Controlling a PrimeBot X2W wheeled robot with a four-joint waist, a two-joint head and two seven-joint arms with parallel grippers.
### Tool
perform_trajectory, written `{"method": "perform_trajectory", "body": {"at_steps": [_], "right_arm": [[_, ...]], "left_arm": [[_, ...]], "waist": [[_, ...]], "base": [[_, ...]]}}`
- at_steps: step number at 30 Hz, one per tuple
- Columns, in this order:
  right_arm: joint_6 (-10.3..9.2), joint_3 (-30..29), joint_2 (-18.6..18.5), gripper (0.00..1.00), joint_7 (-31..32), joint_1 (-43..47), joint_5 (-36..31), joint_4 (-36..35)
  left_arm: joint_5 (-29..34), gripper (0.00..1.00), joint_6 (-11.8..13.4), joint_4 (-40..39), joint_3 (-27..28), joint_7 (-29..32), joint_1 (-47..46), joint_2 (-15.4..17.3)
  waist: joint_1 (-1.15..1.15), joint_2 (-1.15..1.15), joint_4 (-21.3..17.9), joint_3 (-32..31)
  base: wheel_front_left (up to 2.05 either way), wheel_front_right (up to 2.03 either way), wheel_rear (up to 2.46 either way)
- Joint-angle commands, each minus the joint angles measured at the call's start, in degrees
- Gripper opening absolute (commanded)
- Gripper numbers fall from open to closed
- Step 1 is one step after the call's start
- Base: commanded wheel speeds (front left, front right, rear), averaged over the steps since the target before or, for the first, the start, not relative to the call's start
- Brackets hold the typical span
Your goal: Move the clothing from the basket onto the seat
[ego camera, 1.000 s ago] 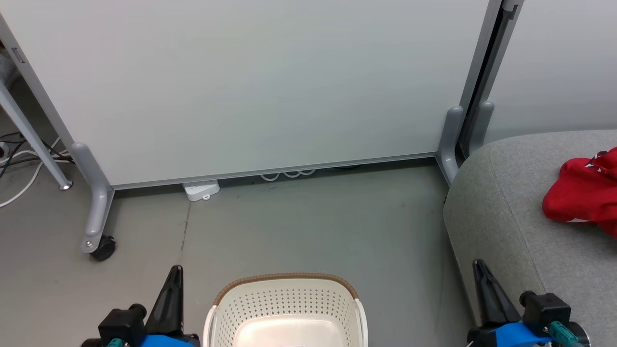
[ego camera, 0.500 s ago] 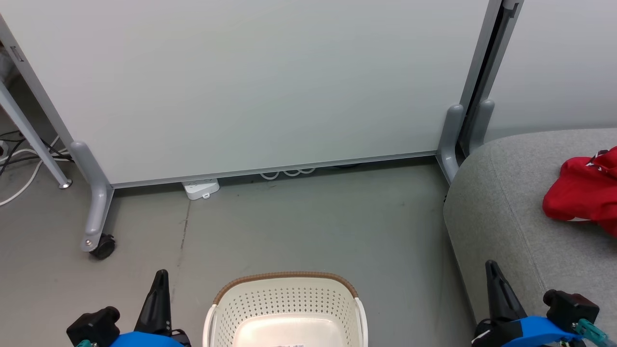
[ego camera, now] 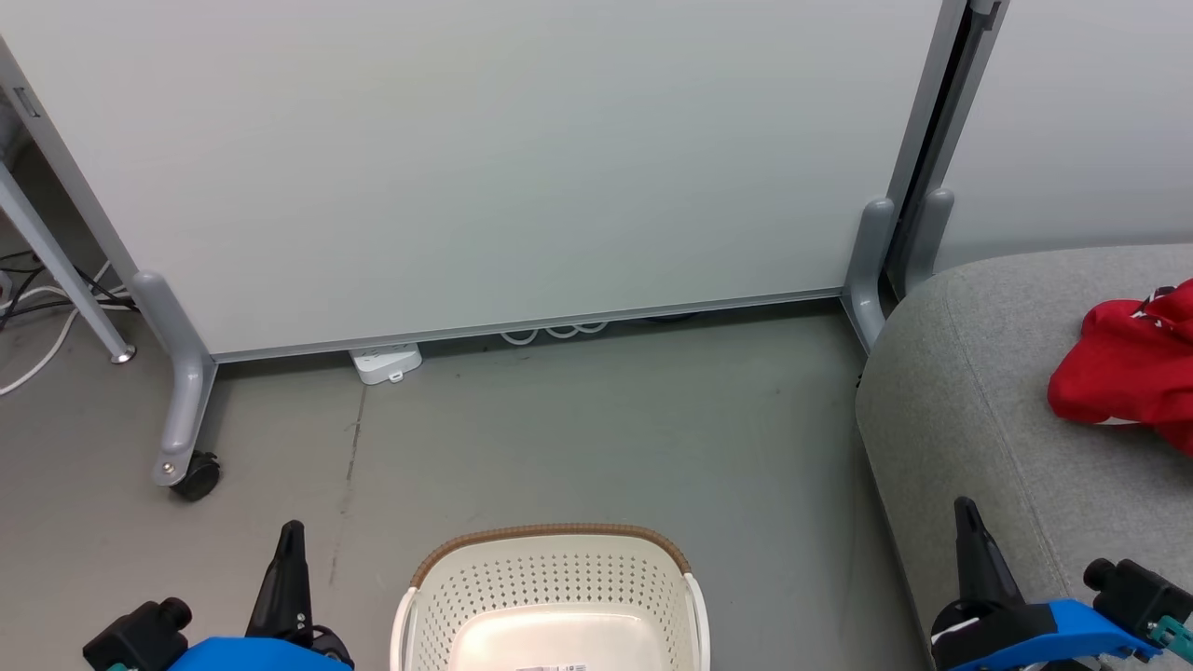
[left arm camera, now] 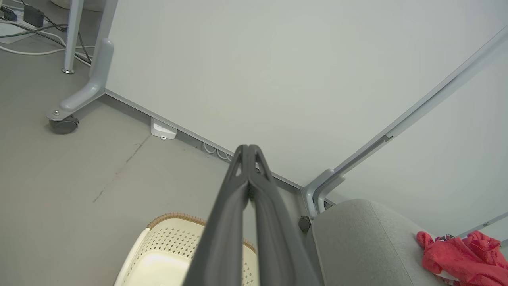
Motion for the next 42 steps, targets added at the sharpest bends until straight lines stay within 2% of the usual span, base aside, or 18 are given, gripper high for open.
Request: {"method": "perform_trajectory", "body": {"at_steps": [1, 22, 42], "right_arm": [[-0.01, -0.31, 0.06, 0.00, 0.57, -1.60, 2.53, -1.16], [-0.02, -1.59, 0.36, 0.00, 4.72, -2.41, 19.26, -2.57], [-0.03, -2.62, 0.60, 0.00, 8.00, -3.00, 32.26, -3.64]], "left_arm": [[-2.19, 0.00, -0.25, -1.10, 0.48, 0.48, -1.60, 0.24], [-17.82, 0.00, -0.75, -2.20, 2.53, 4.57, -2.05, 0.32], [-30.00, 0.00, -1.17, -3.03, 4.12, 7.85, -2.40, 0.38]], "waist": [[0.00, 0.00, -0.02, 0.03], [0.00, 0.00, -0.35, 0.42], [0.00, 0.00, -0.66, 0.79]], "base": [[0.00, 0.00, 0.00], [0.00, 0.00, 0.00], [0.00, 0.00, 0.00]]}}
